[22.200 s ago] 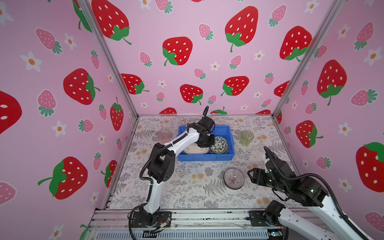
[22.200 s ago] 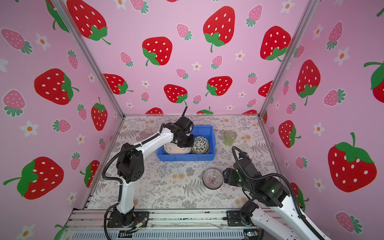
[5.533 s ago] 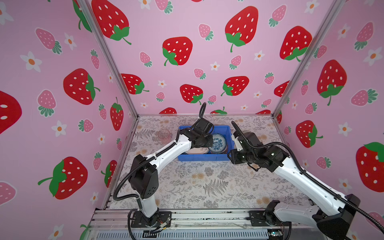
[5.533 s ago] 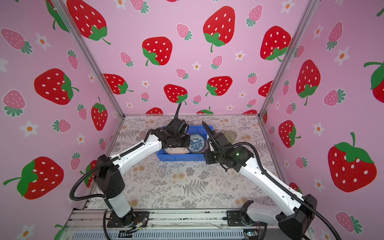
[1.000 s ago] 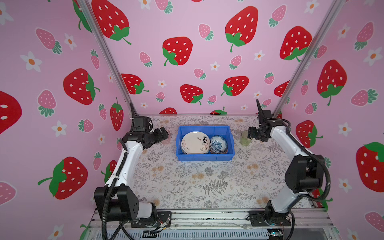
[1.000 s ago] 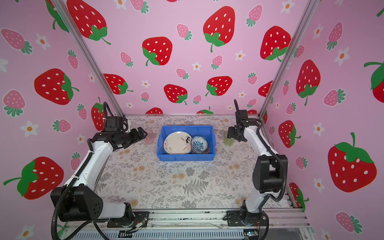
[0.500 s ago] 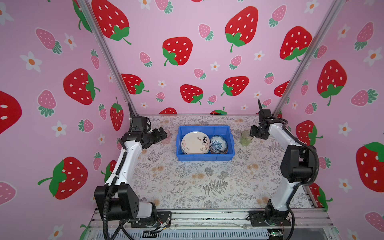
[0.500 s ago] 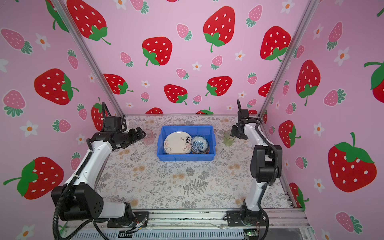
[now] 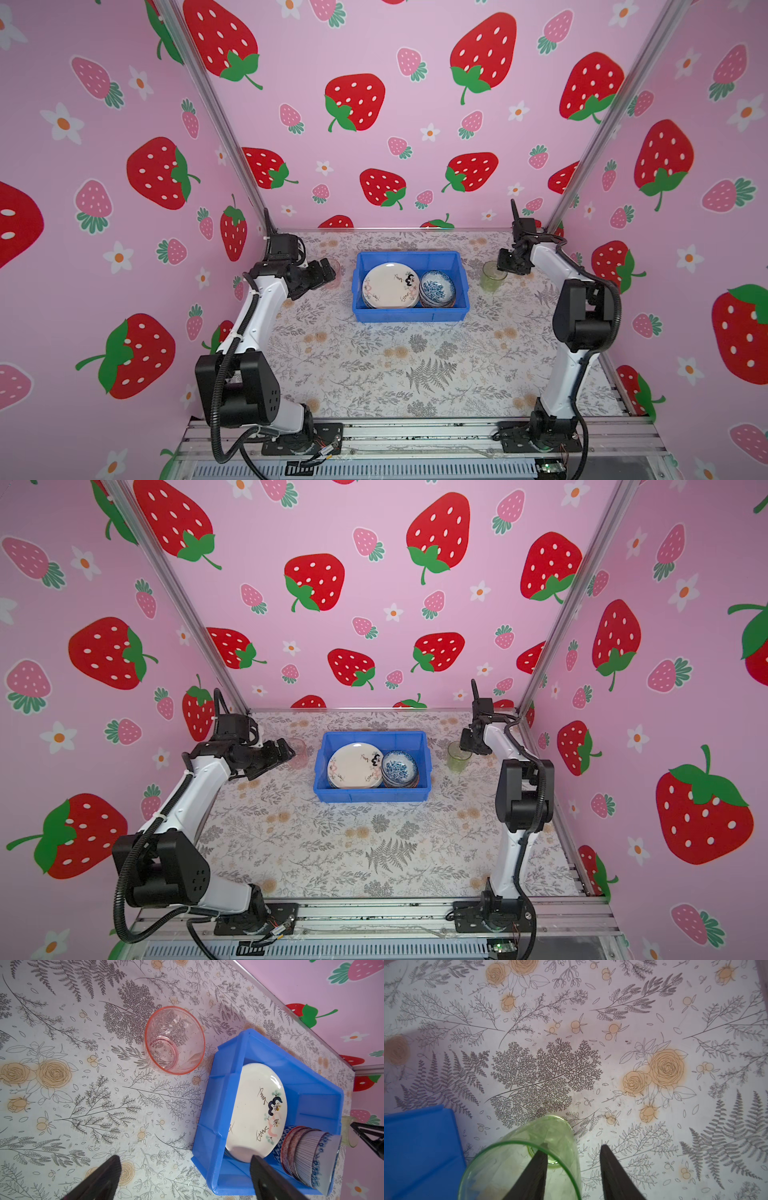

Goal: Place the mixed dishes into the plastic bin
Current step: 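Lower the right gripper around the green glass cup and close on it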

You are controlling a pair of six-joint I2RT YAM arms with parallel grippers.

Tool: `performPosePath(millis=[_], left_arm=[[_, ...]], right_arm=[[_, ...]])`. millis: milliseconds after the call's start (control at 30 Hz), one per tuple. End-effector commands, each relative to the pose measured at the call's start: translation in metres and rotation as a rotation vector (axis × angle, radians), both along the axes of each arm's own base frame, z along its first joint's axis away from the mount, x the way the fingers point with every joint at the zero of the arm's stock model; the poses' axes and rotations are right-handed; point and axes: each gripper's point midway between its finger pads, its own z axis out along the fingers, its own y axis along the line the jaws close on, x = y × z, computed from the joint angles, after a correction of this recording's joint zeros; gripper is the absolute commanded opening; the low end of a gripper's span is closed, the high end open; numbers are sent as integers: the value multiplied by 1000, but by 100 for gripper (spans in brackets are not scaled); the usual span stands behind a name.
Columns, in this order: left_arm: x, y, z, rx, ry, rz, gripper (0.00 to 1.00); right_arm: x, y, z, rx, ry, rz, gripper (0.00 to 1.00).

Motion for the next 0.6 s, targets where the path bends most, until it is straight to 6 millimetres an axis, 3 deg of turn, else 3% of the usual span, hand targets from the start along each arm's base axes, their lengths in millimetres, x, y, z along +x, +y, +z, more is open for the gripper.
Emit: performPosePath(millis=[0,333,567], left_arm=[[-3,6,11,34,-23,10,99],[-3,10,14,54,-41,21,99],[-2,11,12,54,-39,20,99]], right_arm=[[4,0,-3,4,4,12,40],[3,3,-19,14,32,26,28],[2,5,-15,18,23,32,16]])
